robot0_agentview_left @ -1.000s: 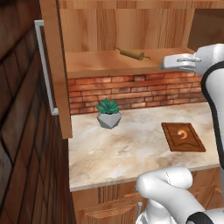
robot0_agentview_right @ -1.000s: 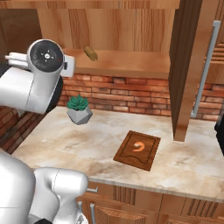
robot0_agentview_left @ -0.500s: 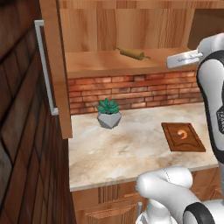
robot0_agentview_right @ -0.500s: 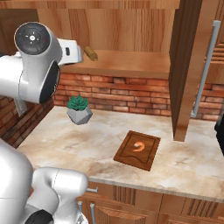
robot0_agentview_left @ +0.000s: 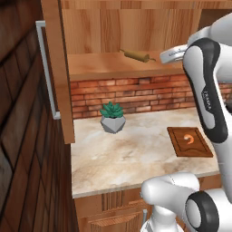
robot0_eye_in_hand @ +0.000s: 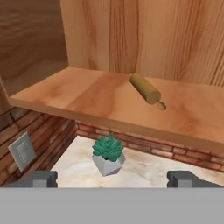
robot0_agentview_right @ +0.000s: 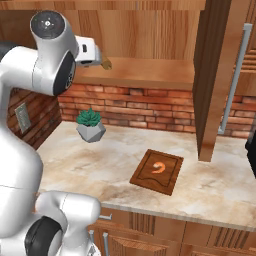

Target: Open the cabinet, retrieve the rolling pin, and place it next to the meat on the cutting board to prepare for tenderizing.

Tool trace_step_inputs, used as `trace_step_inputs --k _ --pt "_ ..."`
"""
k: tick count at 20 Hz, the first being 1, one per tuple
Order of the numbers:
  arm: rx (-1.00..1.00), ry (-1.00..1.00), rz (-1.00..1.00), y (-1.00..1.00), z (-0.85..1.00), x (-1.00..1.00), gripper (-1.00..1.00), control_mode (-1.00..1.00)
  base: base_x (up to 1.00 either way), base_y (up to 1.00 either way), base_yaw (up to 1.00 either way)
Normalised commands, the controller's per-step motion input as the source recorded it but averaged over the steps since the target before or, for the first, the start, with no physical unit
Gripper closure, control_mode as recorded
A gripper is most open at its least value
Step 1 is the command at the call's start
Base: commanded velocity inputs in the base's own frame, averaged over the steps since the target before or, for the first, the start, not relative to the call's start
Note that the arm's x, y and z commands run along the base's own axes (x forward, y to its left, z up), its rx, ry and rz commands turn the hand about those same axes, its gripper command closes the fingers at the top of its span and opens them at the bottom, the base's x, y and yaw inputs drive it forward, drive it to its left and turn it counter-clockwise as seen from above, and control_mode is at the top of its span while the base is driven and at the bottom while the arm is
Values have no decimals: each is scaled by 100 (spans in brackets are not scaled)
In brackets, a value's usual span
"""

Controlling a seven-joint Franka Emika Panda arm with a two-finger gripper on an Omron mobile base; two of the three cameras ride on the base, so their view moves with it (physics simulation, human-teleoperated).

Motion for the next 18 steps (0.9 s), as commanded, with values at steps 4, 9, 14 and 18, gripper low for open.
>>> trace_step_inputs --k 4,9,14,18 --pt "0 9 0 -13 0 57 -100 -100 0 0 0" --pt "0 5 1 -11 -5 53 -100 -100 0 0 0" --pt "0 0 5 -3 -15 32 -100 -100 0 0 0" --pt "0 0 6 0 -24 18 -100 -100 0 0 0"
